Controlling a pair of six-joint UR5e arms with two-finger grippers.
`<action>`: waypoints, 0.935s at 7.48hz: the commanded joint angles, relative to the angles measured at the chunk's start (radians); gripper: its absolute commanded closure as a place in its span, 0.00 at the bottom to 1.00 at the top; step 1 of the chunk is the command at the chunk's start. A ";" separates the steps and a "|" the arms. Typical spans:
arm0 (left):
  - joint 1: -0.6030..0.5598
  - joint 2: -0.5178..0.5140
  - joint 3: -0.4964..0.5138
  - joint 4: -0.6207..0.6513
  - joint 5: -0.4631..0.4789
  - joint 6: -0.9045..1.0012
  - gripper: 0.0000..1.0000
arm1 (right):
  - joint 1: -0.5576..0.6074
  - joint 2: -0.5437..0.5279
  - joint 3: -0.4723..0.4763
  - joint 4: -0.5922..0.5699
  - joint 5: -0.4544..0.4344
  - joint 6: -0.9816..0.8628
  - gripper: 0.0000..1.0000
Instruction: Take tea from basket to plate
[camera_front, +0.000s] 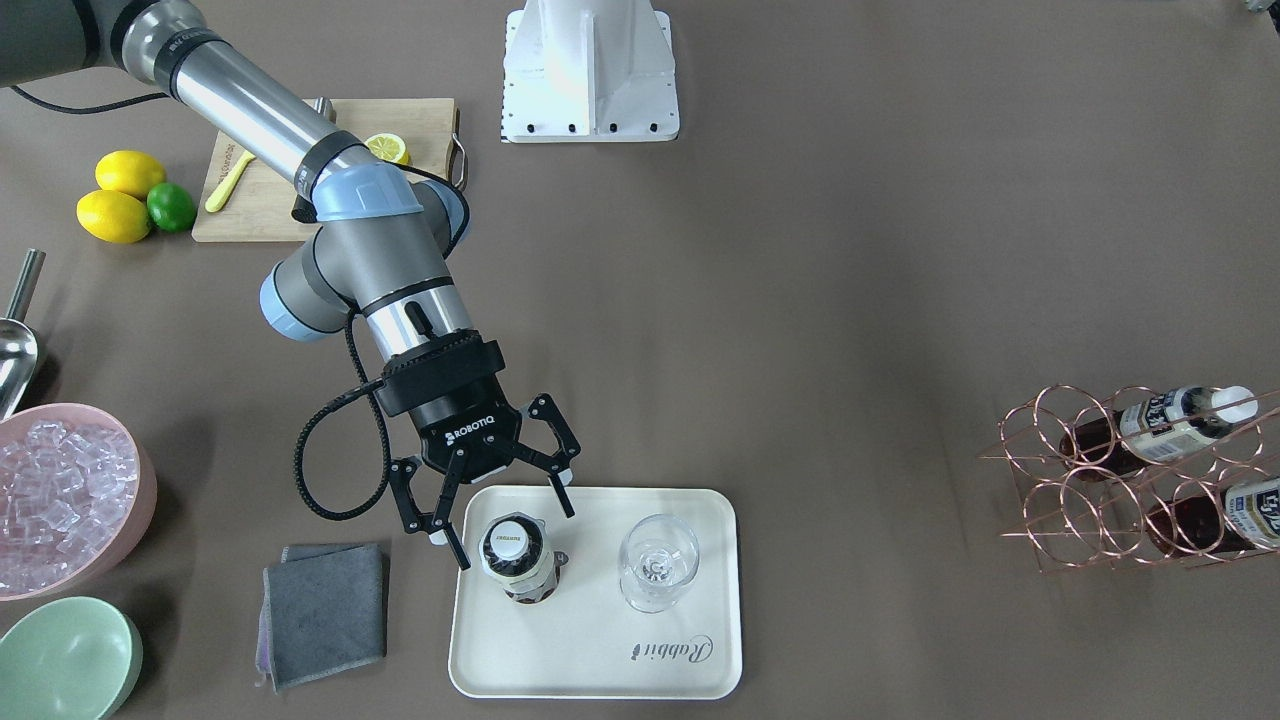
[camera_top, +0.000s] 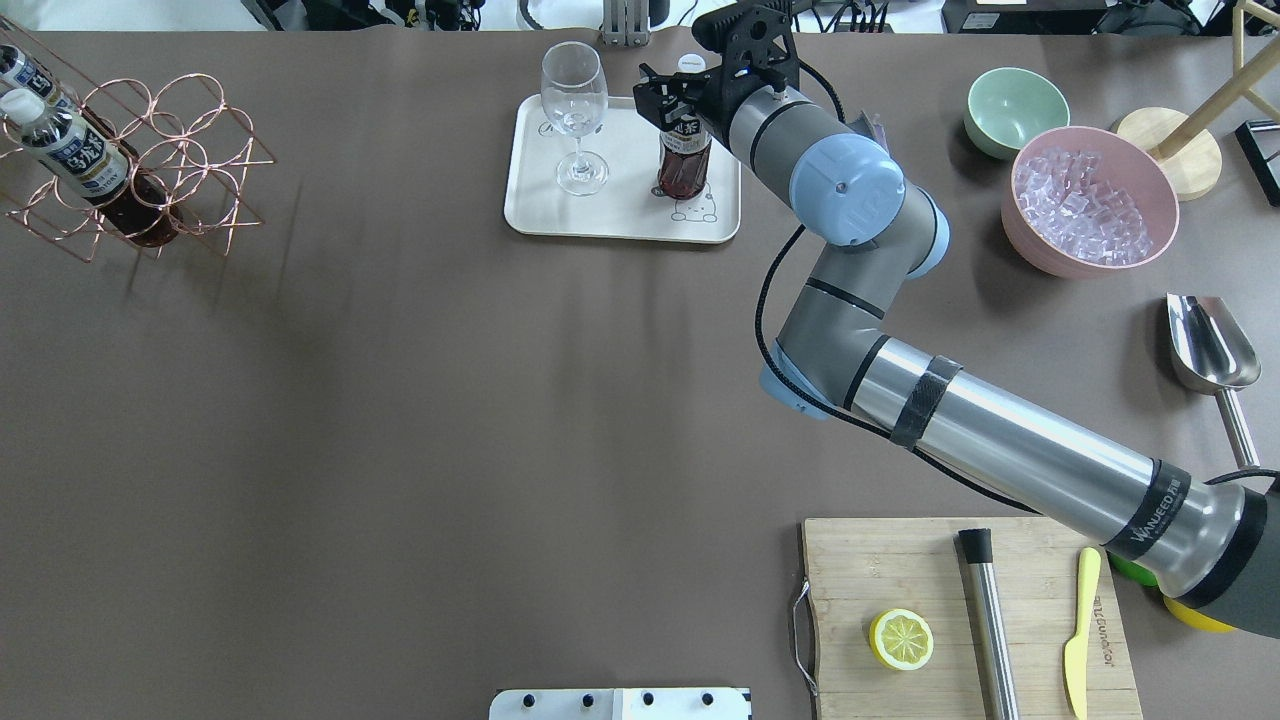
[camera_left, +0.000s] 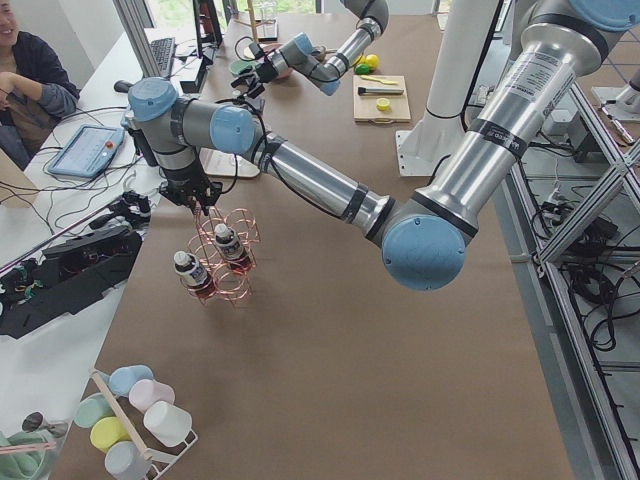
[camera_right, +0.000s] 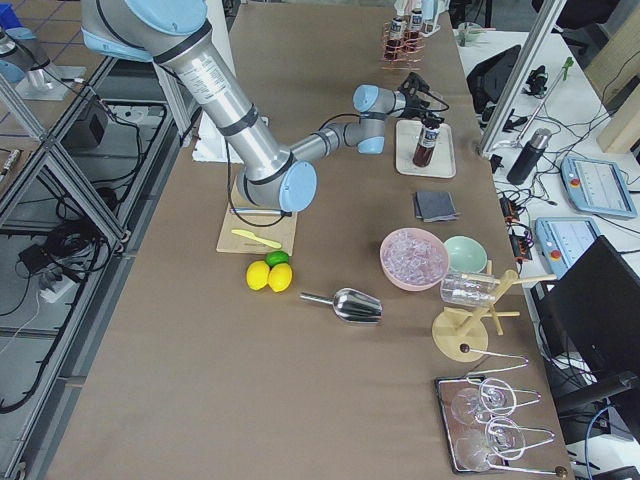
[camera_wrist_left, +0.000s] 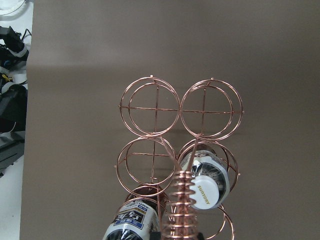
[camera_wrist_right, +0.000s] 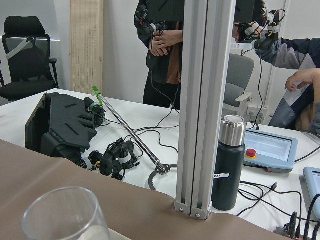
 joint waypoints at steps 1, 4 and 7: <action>-0.023 -0.001 0.074 -0.029 0.002 0.005 1.00 | 0.005 -0.038 0.286 -0.352 0.046 0.001 0.00; -0.048 0.000 0.172 -0.127 0.014 0.011 1.00 | 0.049 -0.319 0.689 -0.630 0.203 0.175 0.00; -0.048 0.002 0.232 -0.205 0.029 0.011 1.00 | 0.218 -0.646 0.768 -0.679 0.454 0.226 0.00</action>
